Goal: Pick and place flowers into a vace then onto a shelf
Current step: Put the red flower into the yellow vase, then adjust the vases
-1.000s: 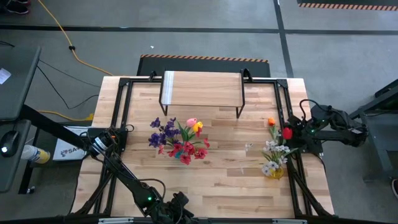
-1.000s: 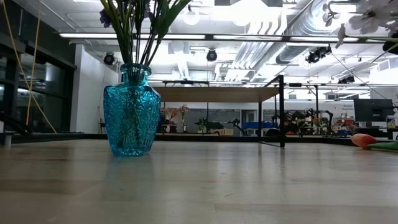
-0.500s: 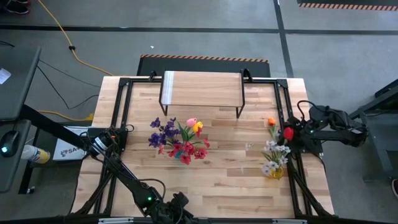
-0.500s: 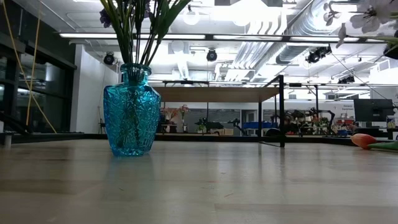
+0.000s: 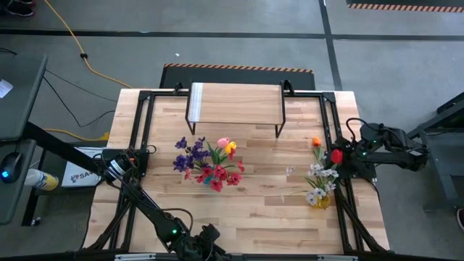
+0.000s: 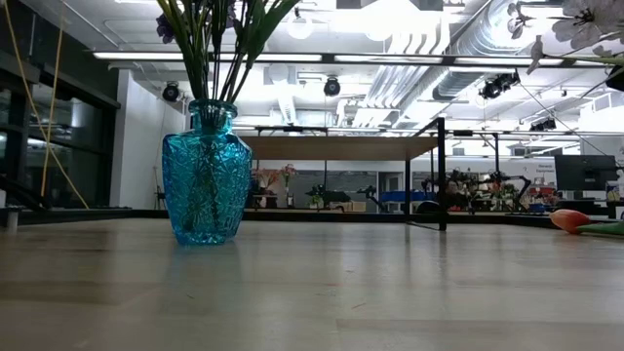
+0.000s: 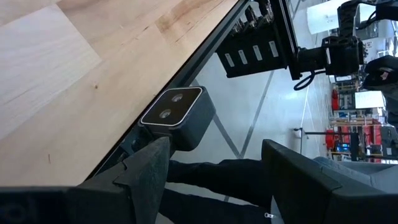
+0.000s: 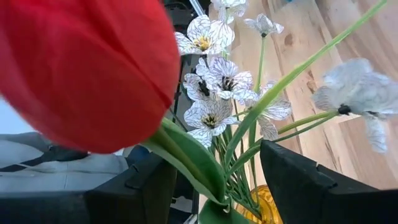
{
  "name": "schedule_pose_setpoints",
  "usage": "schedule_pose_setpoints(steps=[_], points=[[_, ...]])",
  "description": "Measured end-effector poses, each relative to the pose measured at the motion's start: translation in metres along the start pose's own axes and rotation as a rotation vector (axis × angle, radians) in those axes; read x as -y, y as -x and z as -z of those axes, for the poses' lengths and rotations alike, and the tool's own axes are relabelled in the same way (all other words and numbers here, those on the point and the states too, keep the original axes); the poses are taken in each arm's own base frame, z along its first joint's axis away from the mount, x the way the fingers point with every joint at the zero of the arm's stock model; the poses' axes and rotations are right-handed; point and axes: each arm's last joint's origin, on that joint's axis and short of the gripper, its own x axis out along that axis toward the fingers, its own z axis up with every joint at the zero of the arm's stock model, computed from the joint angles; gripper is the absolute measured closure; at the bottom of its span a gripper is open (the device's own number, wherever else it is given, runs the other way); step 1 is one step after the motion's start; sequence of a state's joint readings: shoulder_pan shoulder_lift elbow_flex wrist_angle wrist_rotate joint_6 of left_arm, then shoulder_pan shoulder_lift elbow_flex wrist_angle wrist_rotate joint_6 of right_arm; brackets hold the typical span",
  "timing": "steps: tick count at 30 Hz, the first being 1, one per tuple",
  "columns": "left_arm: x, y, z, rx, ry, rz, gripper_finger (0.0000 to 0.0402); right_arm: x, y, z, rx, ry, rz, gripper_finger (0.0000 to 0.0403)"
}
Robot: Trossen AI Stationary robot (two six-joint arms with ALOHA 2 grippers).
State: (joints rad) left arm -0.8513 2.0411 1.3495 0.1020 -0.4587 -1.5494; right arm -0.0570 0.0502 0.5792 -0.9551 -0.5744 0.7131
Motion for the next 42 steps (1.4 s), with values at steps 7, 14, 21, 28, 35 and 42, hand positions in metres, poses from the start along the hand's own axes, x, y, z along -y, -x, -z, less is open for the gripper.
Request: schedule_pose_setpoints(steps=[7,14,21,28,35,42], points=[[0.000,0.000,0.000,0.000,0.000,0.000,0.0114,-0.015,0.021,0.000,0.068,0.049,0.054,0.0182],[0.000,0.000,0.000,0.000,-0.030,0.000,0.0114,-0.033,0.057,0.008,0.131,0.073,0.174,0.0182],[0.000,0.000,0.000,0.000,-0.030,0.000,0.0114,-0.060,0.099,0.013,0.288,0.190,0.177,0.0183],[0.000,0.000,0.000,0.000,-0.030,0.000,0.0114,-0.070,0.139,0.020,0.583,0.259,0.475,0.0182],[0.000,0.000,0.000,0.001,-0.023,0.004,0.0114,-0.054,0.125,0.013,0.518,0.076,0.813,0.0181],[0.001,0.000,0.000,0.004,-0.013,0.007,0.0114,-0.040,0.080,-0.011,0.195,0.178,0.915,0.0181]])
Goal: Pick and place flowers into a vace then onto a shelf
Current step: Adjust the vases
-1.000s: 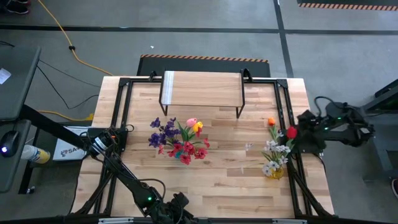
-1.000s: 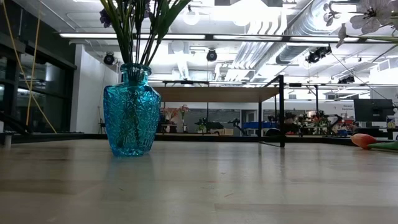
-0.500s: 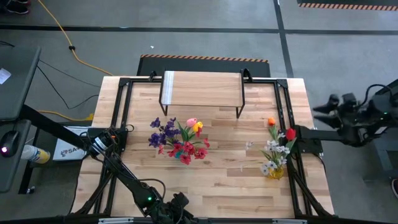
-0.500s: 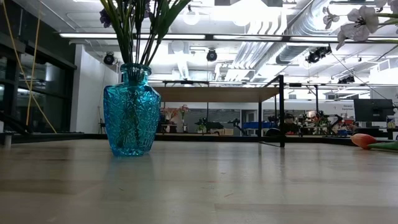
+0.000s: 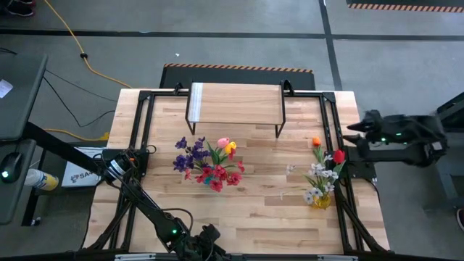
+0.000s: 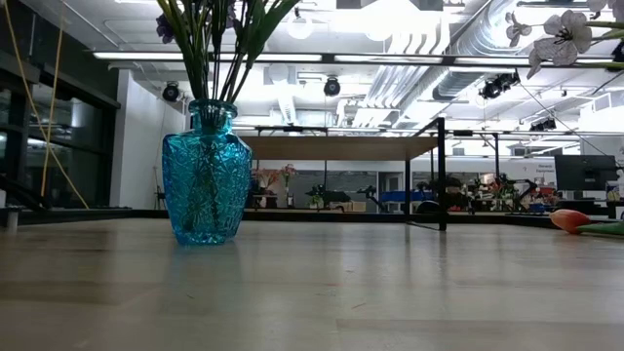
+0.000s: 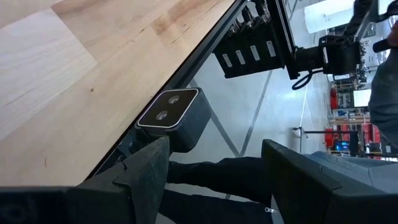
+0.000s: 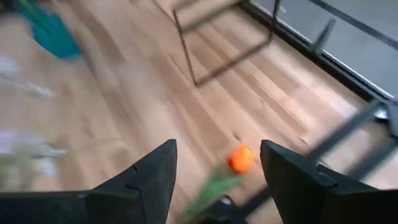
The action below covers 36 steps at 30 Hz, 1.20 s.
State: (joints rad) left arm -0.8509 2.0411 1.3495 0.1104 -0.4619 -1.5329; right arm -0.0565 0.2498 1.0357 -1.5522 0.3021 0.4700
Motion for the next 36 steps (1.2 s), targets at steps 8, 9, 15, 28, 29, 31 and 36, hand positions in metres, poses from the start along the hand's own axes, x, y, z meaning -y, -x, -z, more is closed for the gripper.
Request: schedule_pose_setpoints(steps=[8,9,15,28,29,31,36], points=[[0.000,0.000,0.000,0.001,0.017,0.000,0.0114,-0.012,-0.034,-0.014,-0.088,0.105,0.315,0.0181],[0.000,0.000,0.000,0.001,0.017,0.000,0.0114,-0.013,-0.036,-0.016,-0.094,0.122,0.333,0.0181],[0.000,0.000,0.000,0.001,0.017,0.000,0.0114,-0.019,-0.047,-0.021,-0.160,0.254,0.357,0.0184],[-0.001,0.000,0.000,0.001,0.014,-0.006,0.0114,-0.020,-0.047,-0.021,-0.170,0.258,0.325,0.0185],[-0.001,0.000,0.000,0.001,0.014,-0.006,0.0114,-0.020,-0.047,-0.021,-0.169,0.257,0.325,0.0185],[-0.001,0.000,0.000,0.001,0.014,-0.006,0.0114,-0.020,-0.047,-0.021,-0.164,0.255,0.325,0.0185],[-0.001,0.000,0.000,0.003,0.014,-0.006,0.0114,-0.020,-0.047,-0.021,-0.162,0.254,0.329,0.0185]])
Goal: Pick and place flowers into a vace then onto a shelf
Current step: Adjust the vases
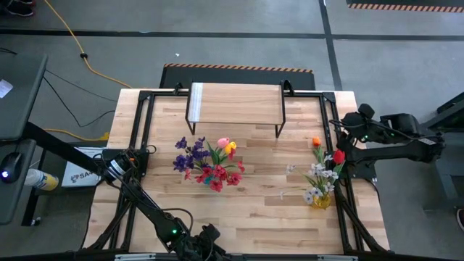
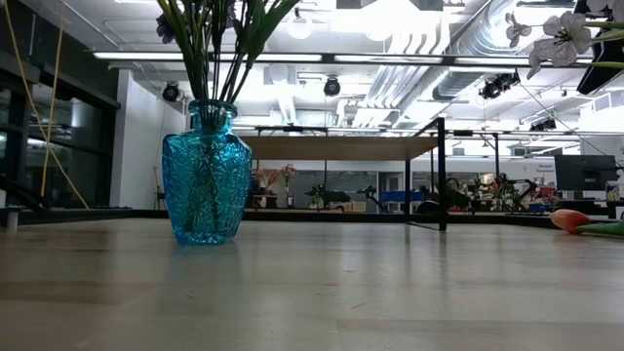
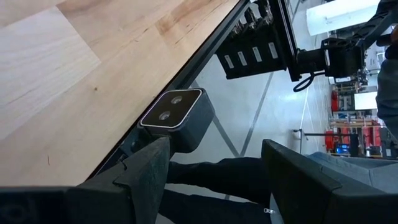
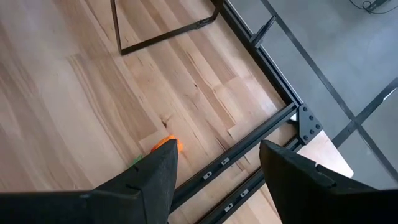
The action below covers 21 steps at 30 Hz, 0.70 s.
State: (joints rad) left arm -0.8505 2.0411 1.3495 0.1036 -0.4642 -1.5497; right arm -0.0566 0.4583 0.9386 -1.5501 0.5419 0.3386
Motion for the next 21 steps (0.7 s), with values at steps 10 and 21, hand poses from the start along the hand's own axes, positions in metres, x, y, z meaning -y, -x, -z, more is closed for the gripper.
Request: schedule_pose_setpoints(steps=[10,21], points=[[0.0000,0.0000,0.0000,0.001,0.000,0.000,0.0114,-0.0004,0.0000,0.0002,-0.004,-0.002,-0.014,0.0186],[0.0000,0.0000,0.0000,0.001,0.000,0.000,0.0114,0.0004,0.0022,-0.0008,-0.001,-0.011,-0.023,0.0188]])
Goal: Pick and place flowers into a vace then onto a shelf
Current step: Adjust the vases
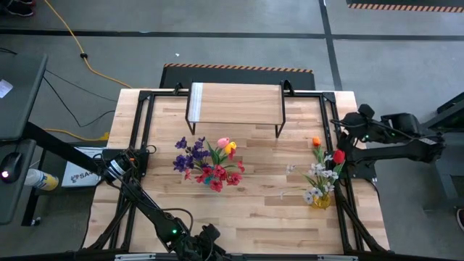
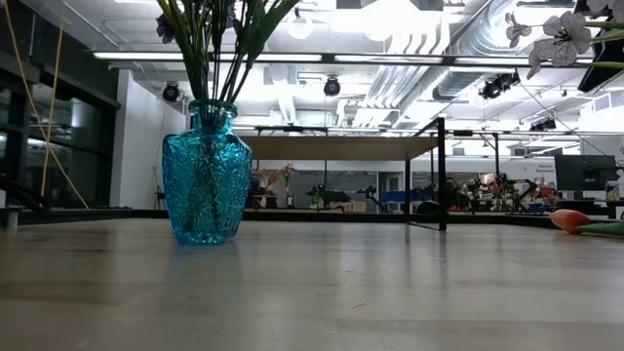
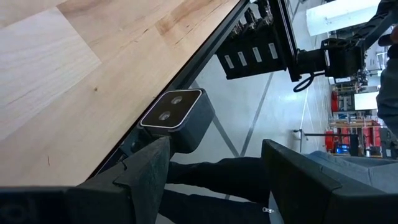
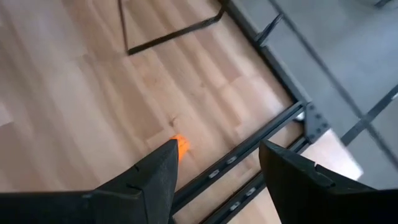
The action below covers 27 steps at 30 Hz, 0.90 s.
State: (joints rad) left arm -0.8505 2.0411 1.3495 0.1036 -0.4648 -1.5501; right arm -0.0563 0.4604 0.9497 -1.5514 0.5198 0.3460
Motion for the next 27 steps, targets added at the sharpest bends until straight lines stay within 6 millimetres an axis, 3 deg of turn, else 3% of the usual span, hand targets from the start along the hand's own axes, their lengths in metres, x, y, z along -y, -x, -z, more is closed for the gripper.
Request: schedule_pose_setpoints(steps=[6,14,21,27], points=[[0.000,0.000,0.000,0.000,0.000,-0.001,0.0114,0.014,0.028,-0.017,0.100,0.006,0.079,0.0187],[0.000,0.000,0.000,-0.001,-0.001,-0.001,0.0114,0.058,0.112,-0.048,0.389,-0.054,0.156,0.0187],[0.000,0.000,0.000,-0.002,-0.019,-0.001,0.0114,0.110,0.188,-0.043,0.685,-0.145,0.105,0.0187],[0.000,0.000,0.000,-0.002,-0.035,-0.001,0.0114,0.157,0.211,-0.027,0.872,-0.239,-0.061,0.0187]])
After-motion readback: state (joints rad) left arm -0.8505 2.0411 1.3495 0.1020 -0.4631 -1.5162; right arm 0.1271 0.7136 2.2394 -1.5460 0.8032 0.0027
